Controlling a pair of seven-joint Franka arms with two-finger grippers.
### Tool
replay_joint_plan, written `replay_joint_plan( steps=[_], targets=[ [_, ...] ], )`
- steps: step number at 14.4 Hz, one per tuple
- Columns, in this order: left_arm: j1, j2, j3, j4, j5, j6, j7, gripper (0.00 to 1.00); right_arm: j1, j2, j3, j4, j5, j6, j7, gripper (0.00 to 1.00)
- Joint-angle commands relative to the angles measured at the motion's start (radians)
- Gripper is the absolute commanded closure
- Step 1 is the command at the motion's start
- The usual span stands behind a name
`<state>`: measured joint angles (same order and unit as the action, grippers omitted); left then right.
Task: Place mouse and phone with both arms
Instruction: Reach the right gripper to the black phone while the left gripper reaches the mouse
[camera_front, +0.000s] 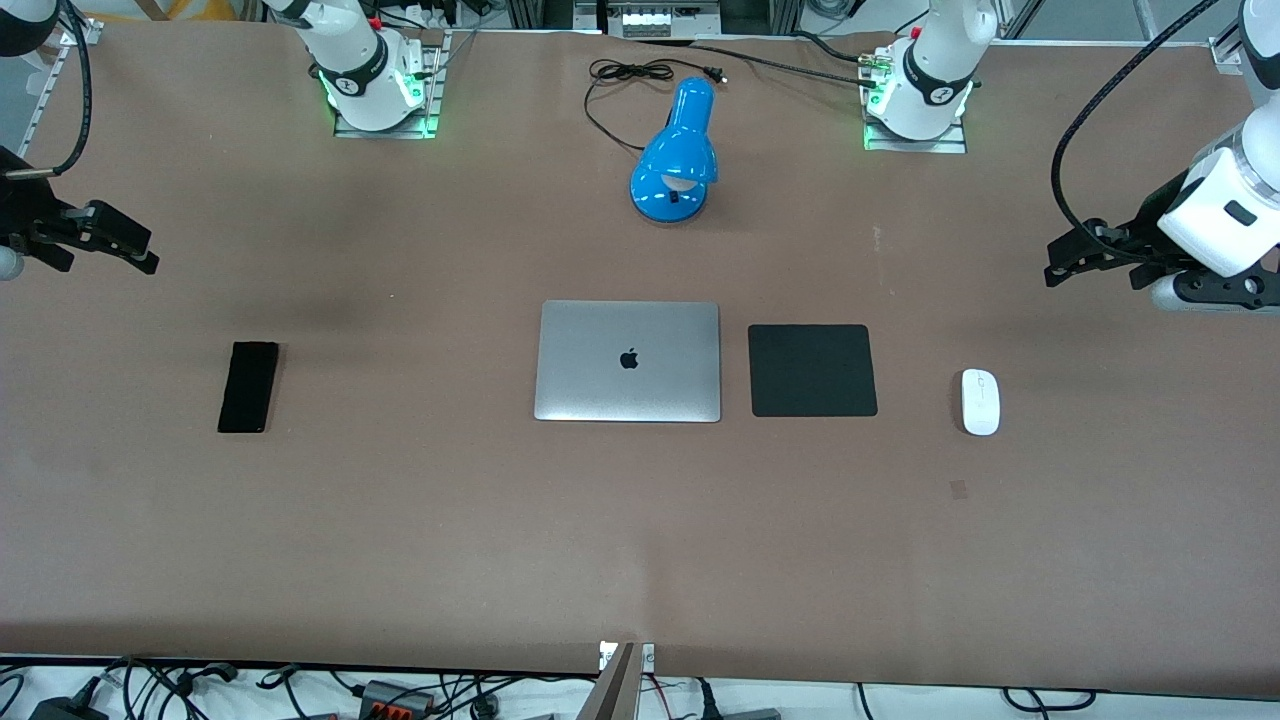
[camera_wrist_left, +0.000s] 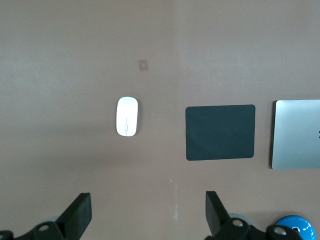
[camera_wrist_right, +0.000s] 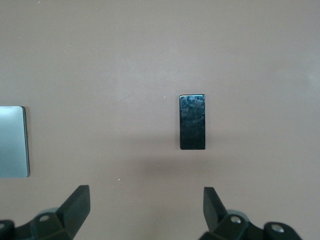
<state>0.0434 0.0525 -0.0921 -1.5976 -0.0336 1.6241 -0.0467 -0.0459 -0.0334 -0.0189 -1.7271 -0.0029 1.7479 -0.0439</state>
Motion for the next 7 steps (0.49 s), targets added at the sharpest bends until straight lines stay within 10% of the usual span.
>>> replay_joint_plan(
  steps=[1, 7],
  targets=[
    [0.000, 0.018, 0.000, 0.036, 0.001, -0.027, -0.002, 0.00, 0.001, -0.017, 0.001, -0.002, 0.007, -0.015, -0.004, 0.00],
    [0.001, 0.018, 0.000, 0.036, 0.001, -0.029, -0.002, 0.00, 0.000, -0.016, 0.001, -0.002, 0.006, -0.016, -0.002, 0.00]
  ],
)
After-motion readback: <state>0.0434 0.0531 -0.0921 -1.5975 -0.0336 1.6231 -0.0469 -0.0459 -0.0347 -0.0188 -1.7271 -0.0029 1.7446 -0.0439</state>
